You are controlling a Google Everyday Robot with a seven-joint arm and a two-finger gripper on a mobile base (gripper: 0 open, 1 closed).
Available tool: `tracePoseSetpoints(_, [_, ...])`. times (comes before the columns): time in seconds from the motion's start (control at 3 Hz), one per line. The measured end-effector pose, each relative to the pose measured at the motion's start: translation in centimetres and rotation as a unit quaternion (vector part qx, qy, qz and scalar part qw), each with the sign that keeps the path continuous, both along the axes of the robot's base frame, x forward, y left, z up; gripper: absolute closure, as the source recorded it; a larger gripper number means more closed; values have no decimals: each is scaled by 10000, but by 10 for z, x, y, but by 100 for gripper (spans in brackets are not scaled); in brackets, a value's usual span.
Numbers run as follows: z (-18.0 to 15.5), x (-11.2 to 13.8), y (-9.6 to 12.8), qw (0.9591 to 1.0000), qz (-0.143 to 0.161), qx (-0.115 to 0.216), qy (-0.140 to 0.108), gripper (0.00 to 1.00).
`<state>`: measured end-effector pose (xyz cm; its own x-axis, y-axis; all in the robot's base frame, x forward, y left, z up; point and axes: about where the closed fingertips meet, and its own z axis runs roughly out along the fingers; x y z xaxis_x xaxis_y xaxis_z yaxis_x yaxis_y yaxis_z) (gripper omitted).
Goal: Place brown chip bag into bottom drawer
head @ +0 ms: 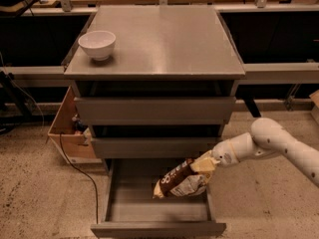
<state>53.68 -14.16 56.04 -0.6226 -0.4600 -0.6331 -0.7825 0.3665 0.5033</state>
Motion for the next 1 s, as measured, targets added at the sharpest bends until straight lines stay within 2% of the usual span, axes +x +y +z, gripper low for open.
tracePoseSetpoints(0.33, [-48,22,8,9995,-274,107,-114,100])
tracePoseSetpoints(1.0, [-133,66,27,9921,-980,698,-344,100])
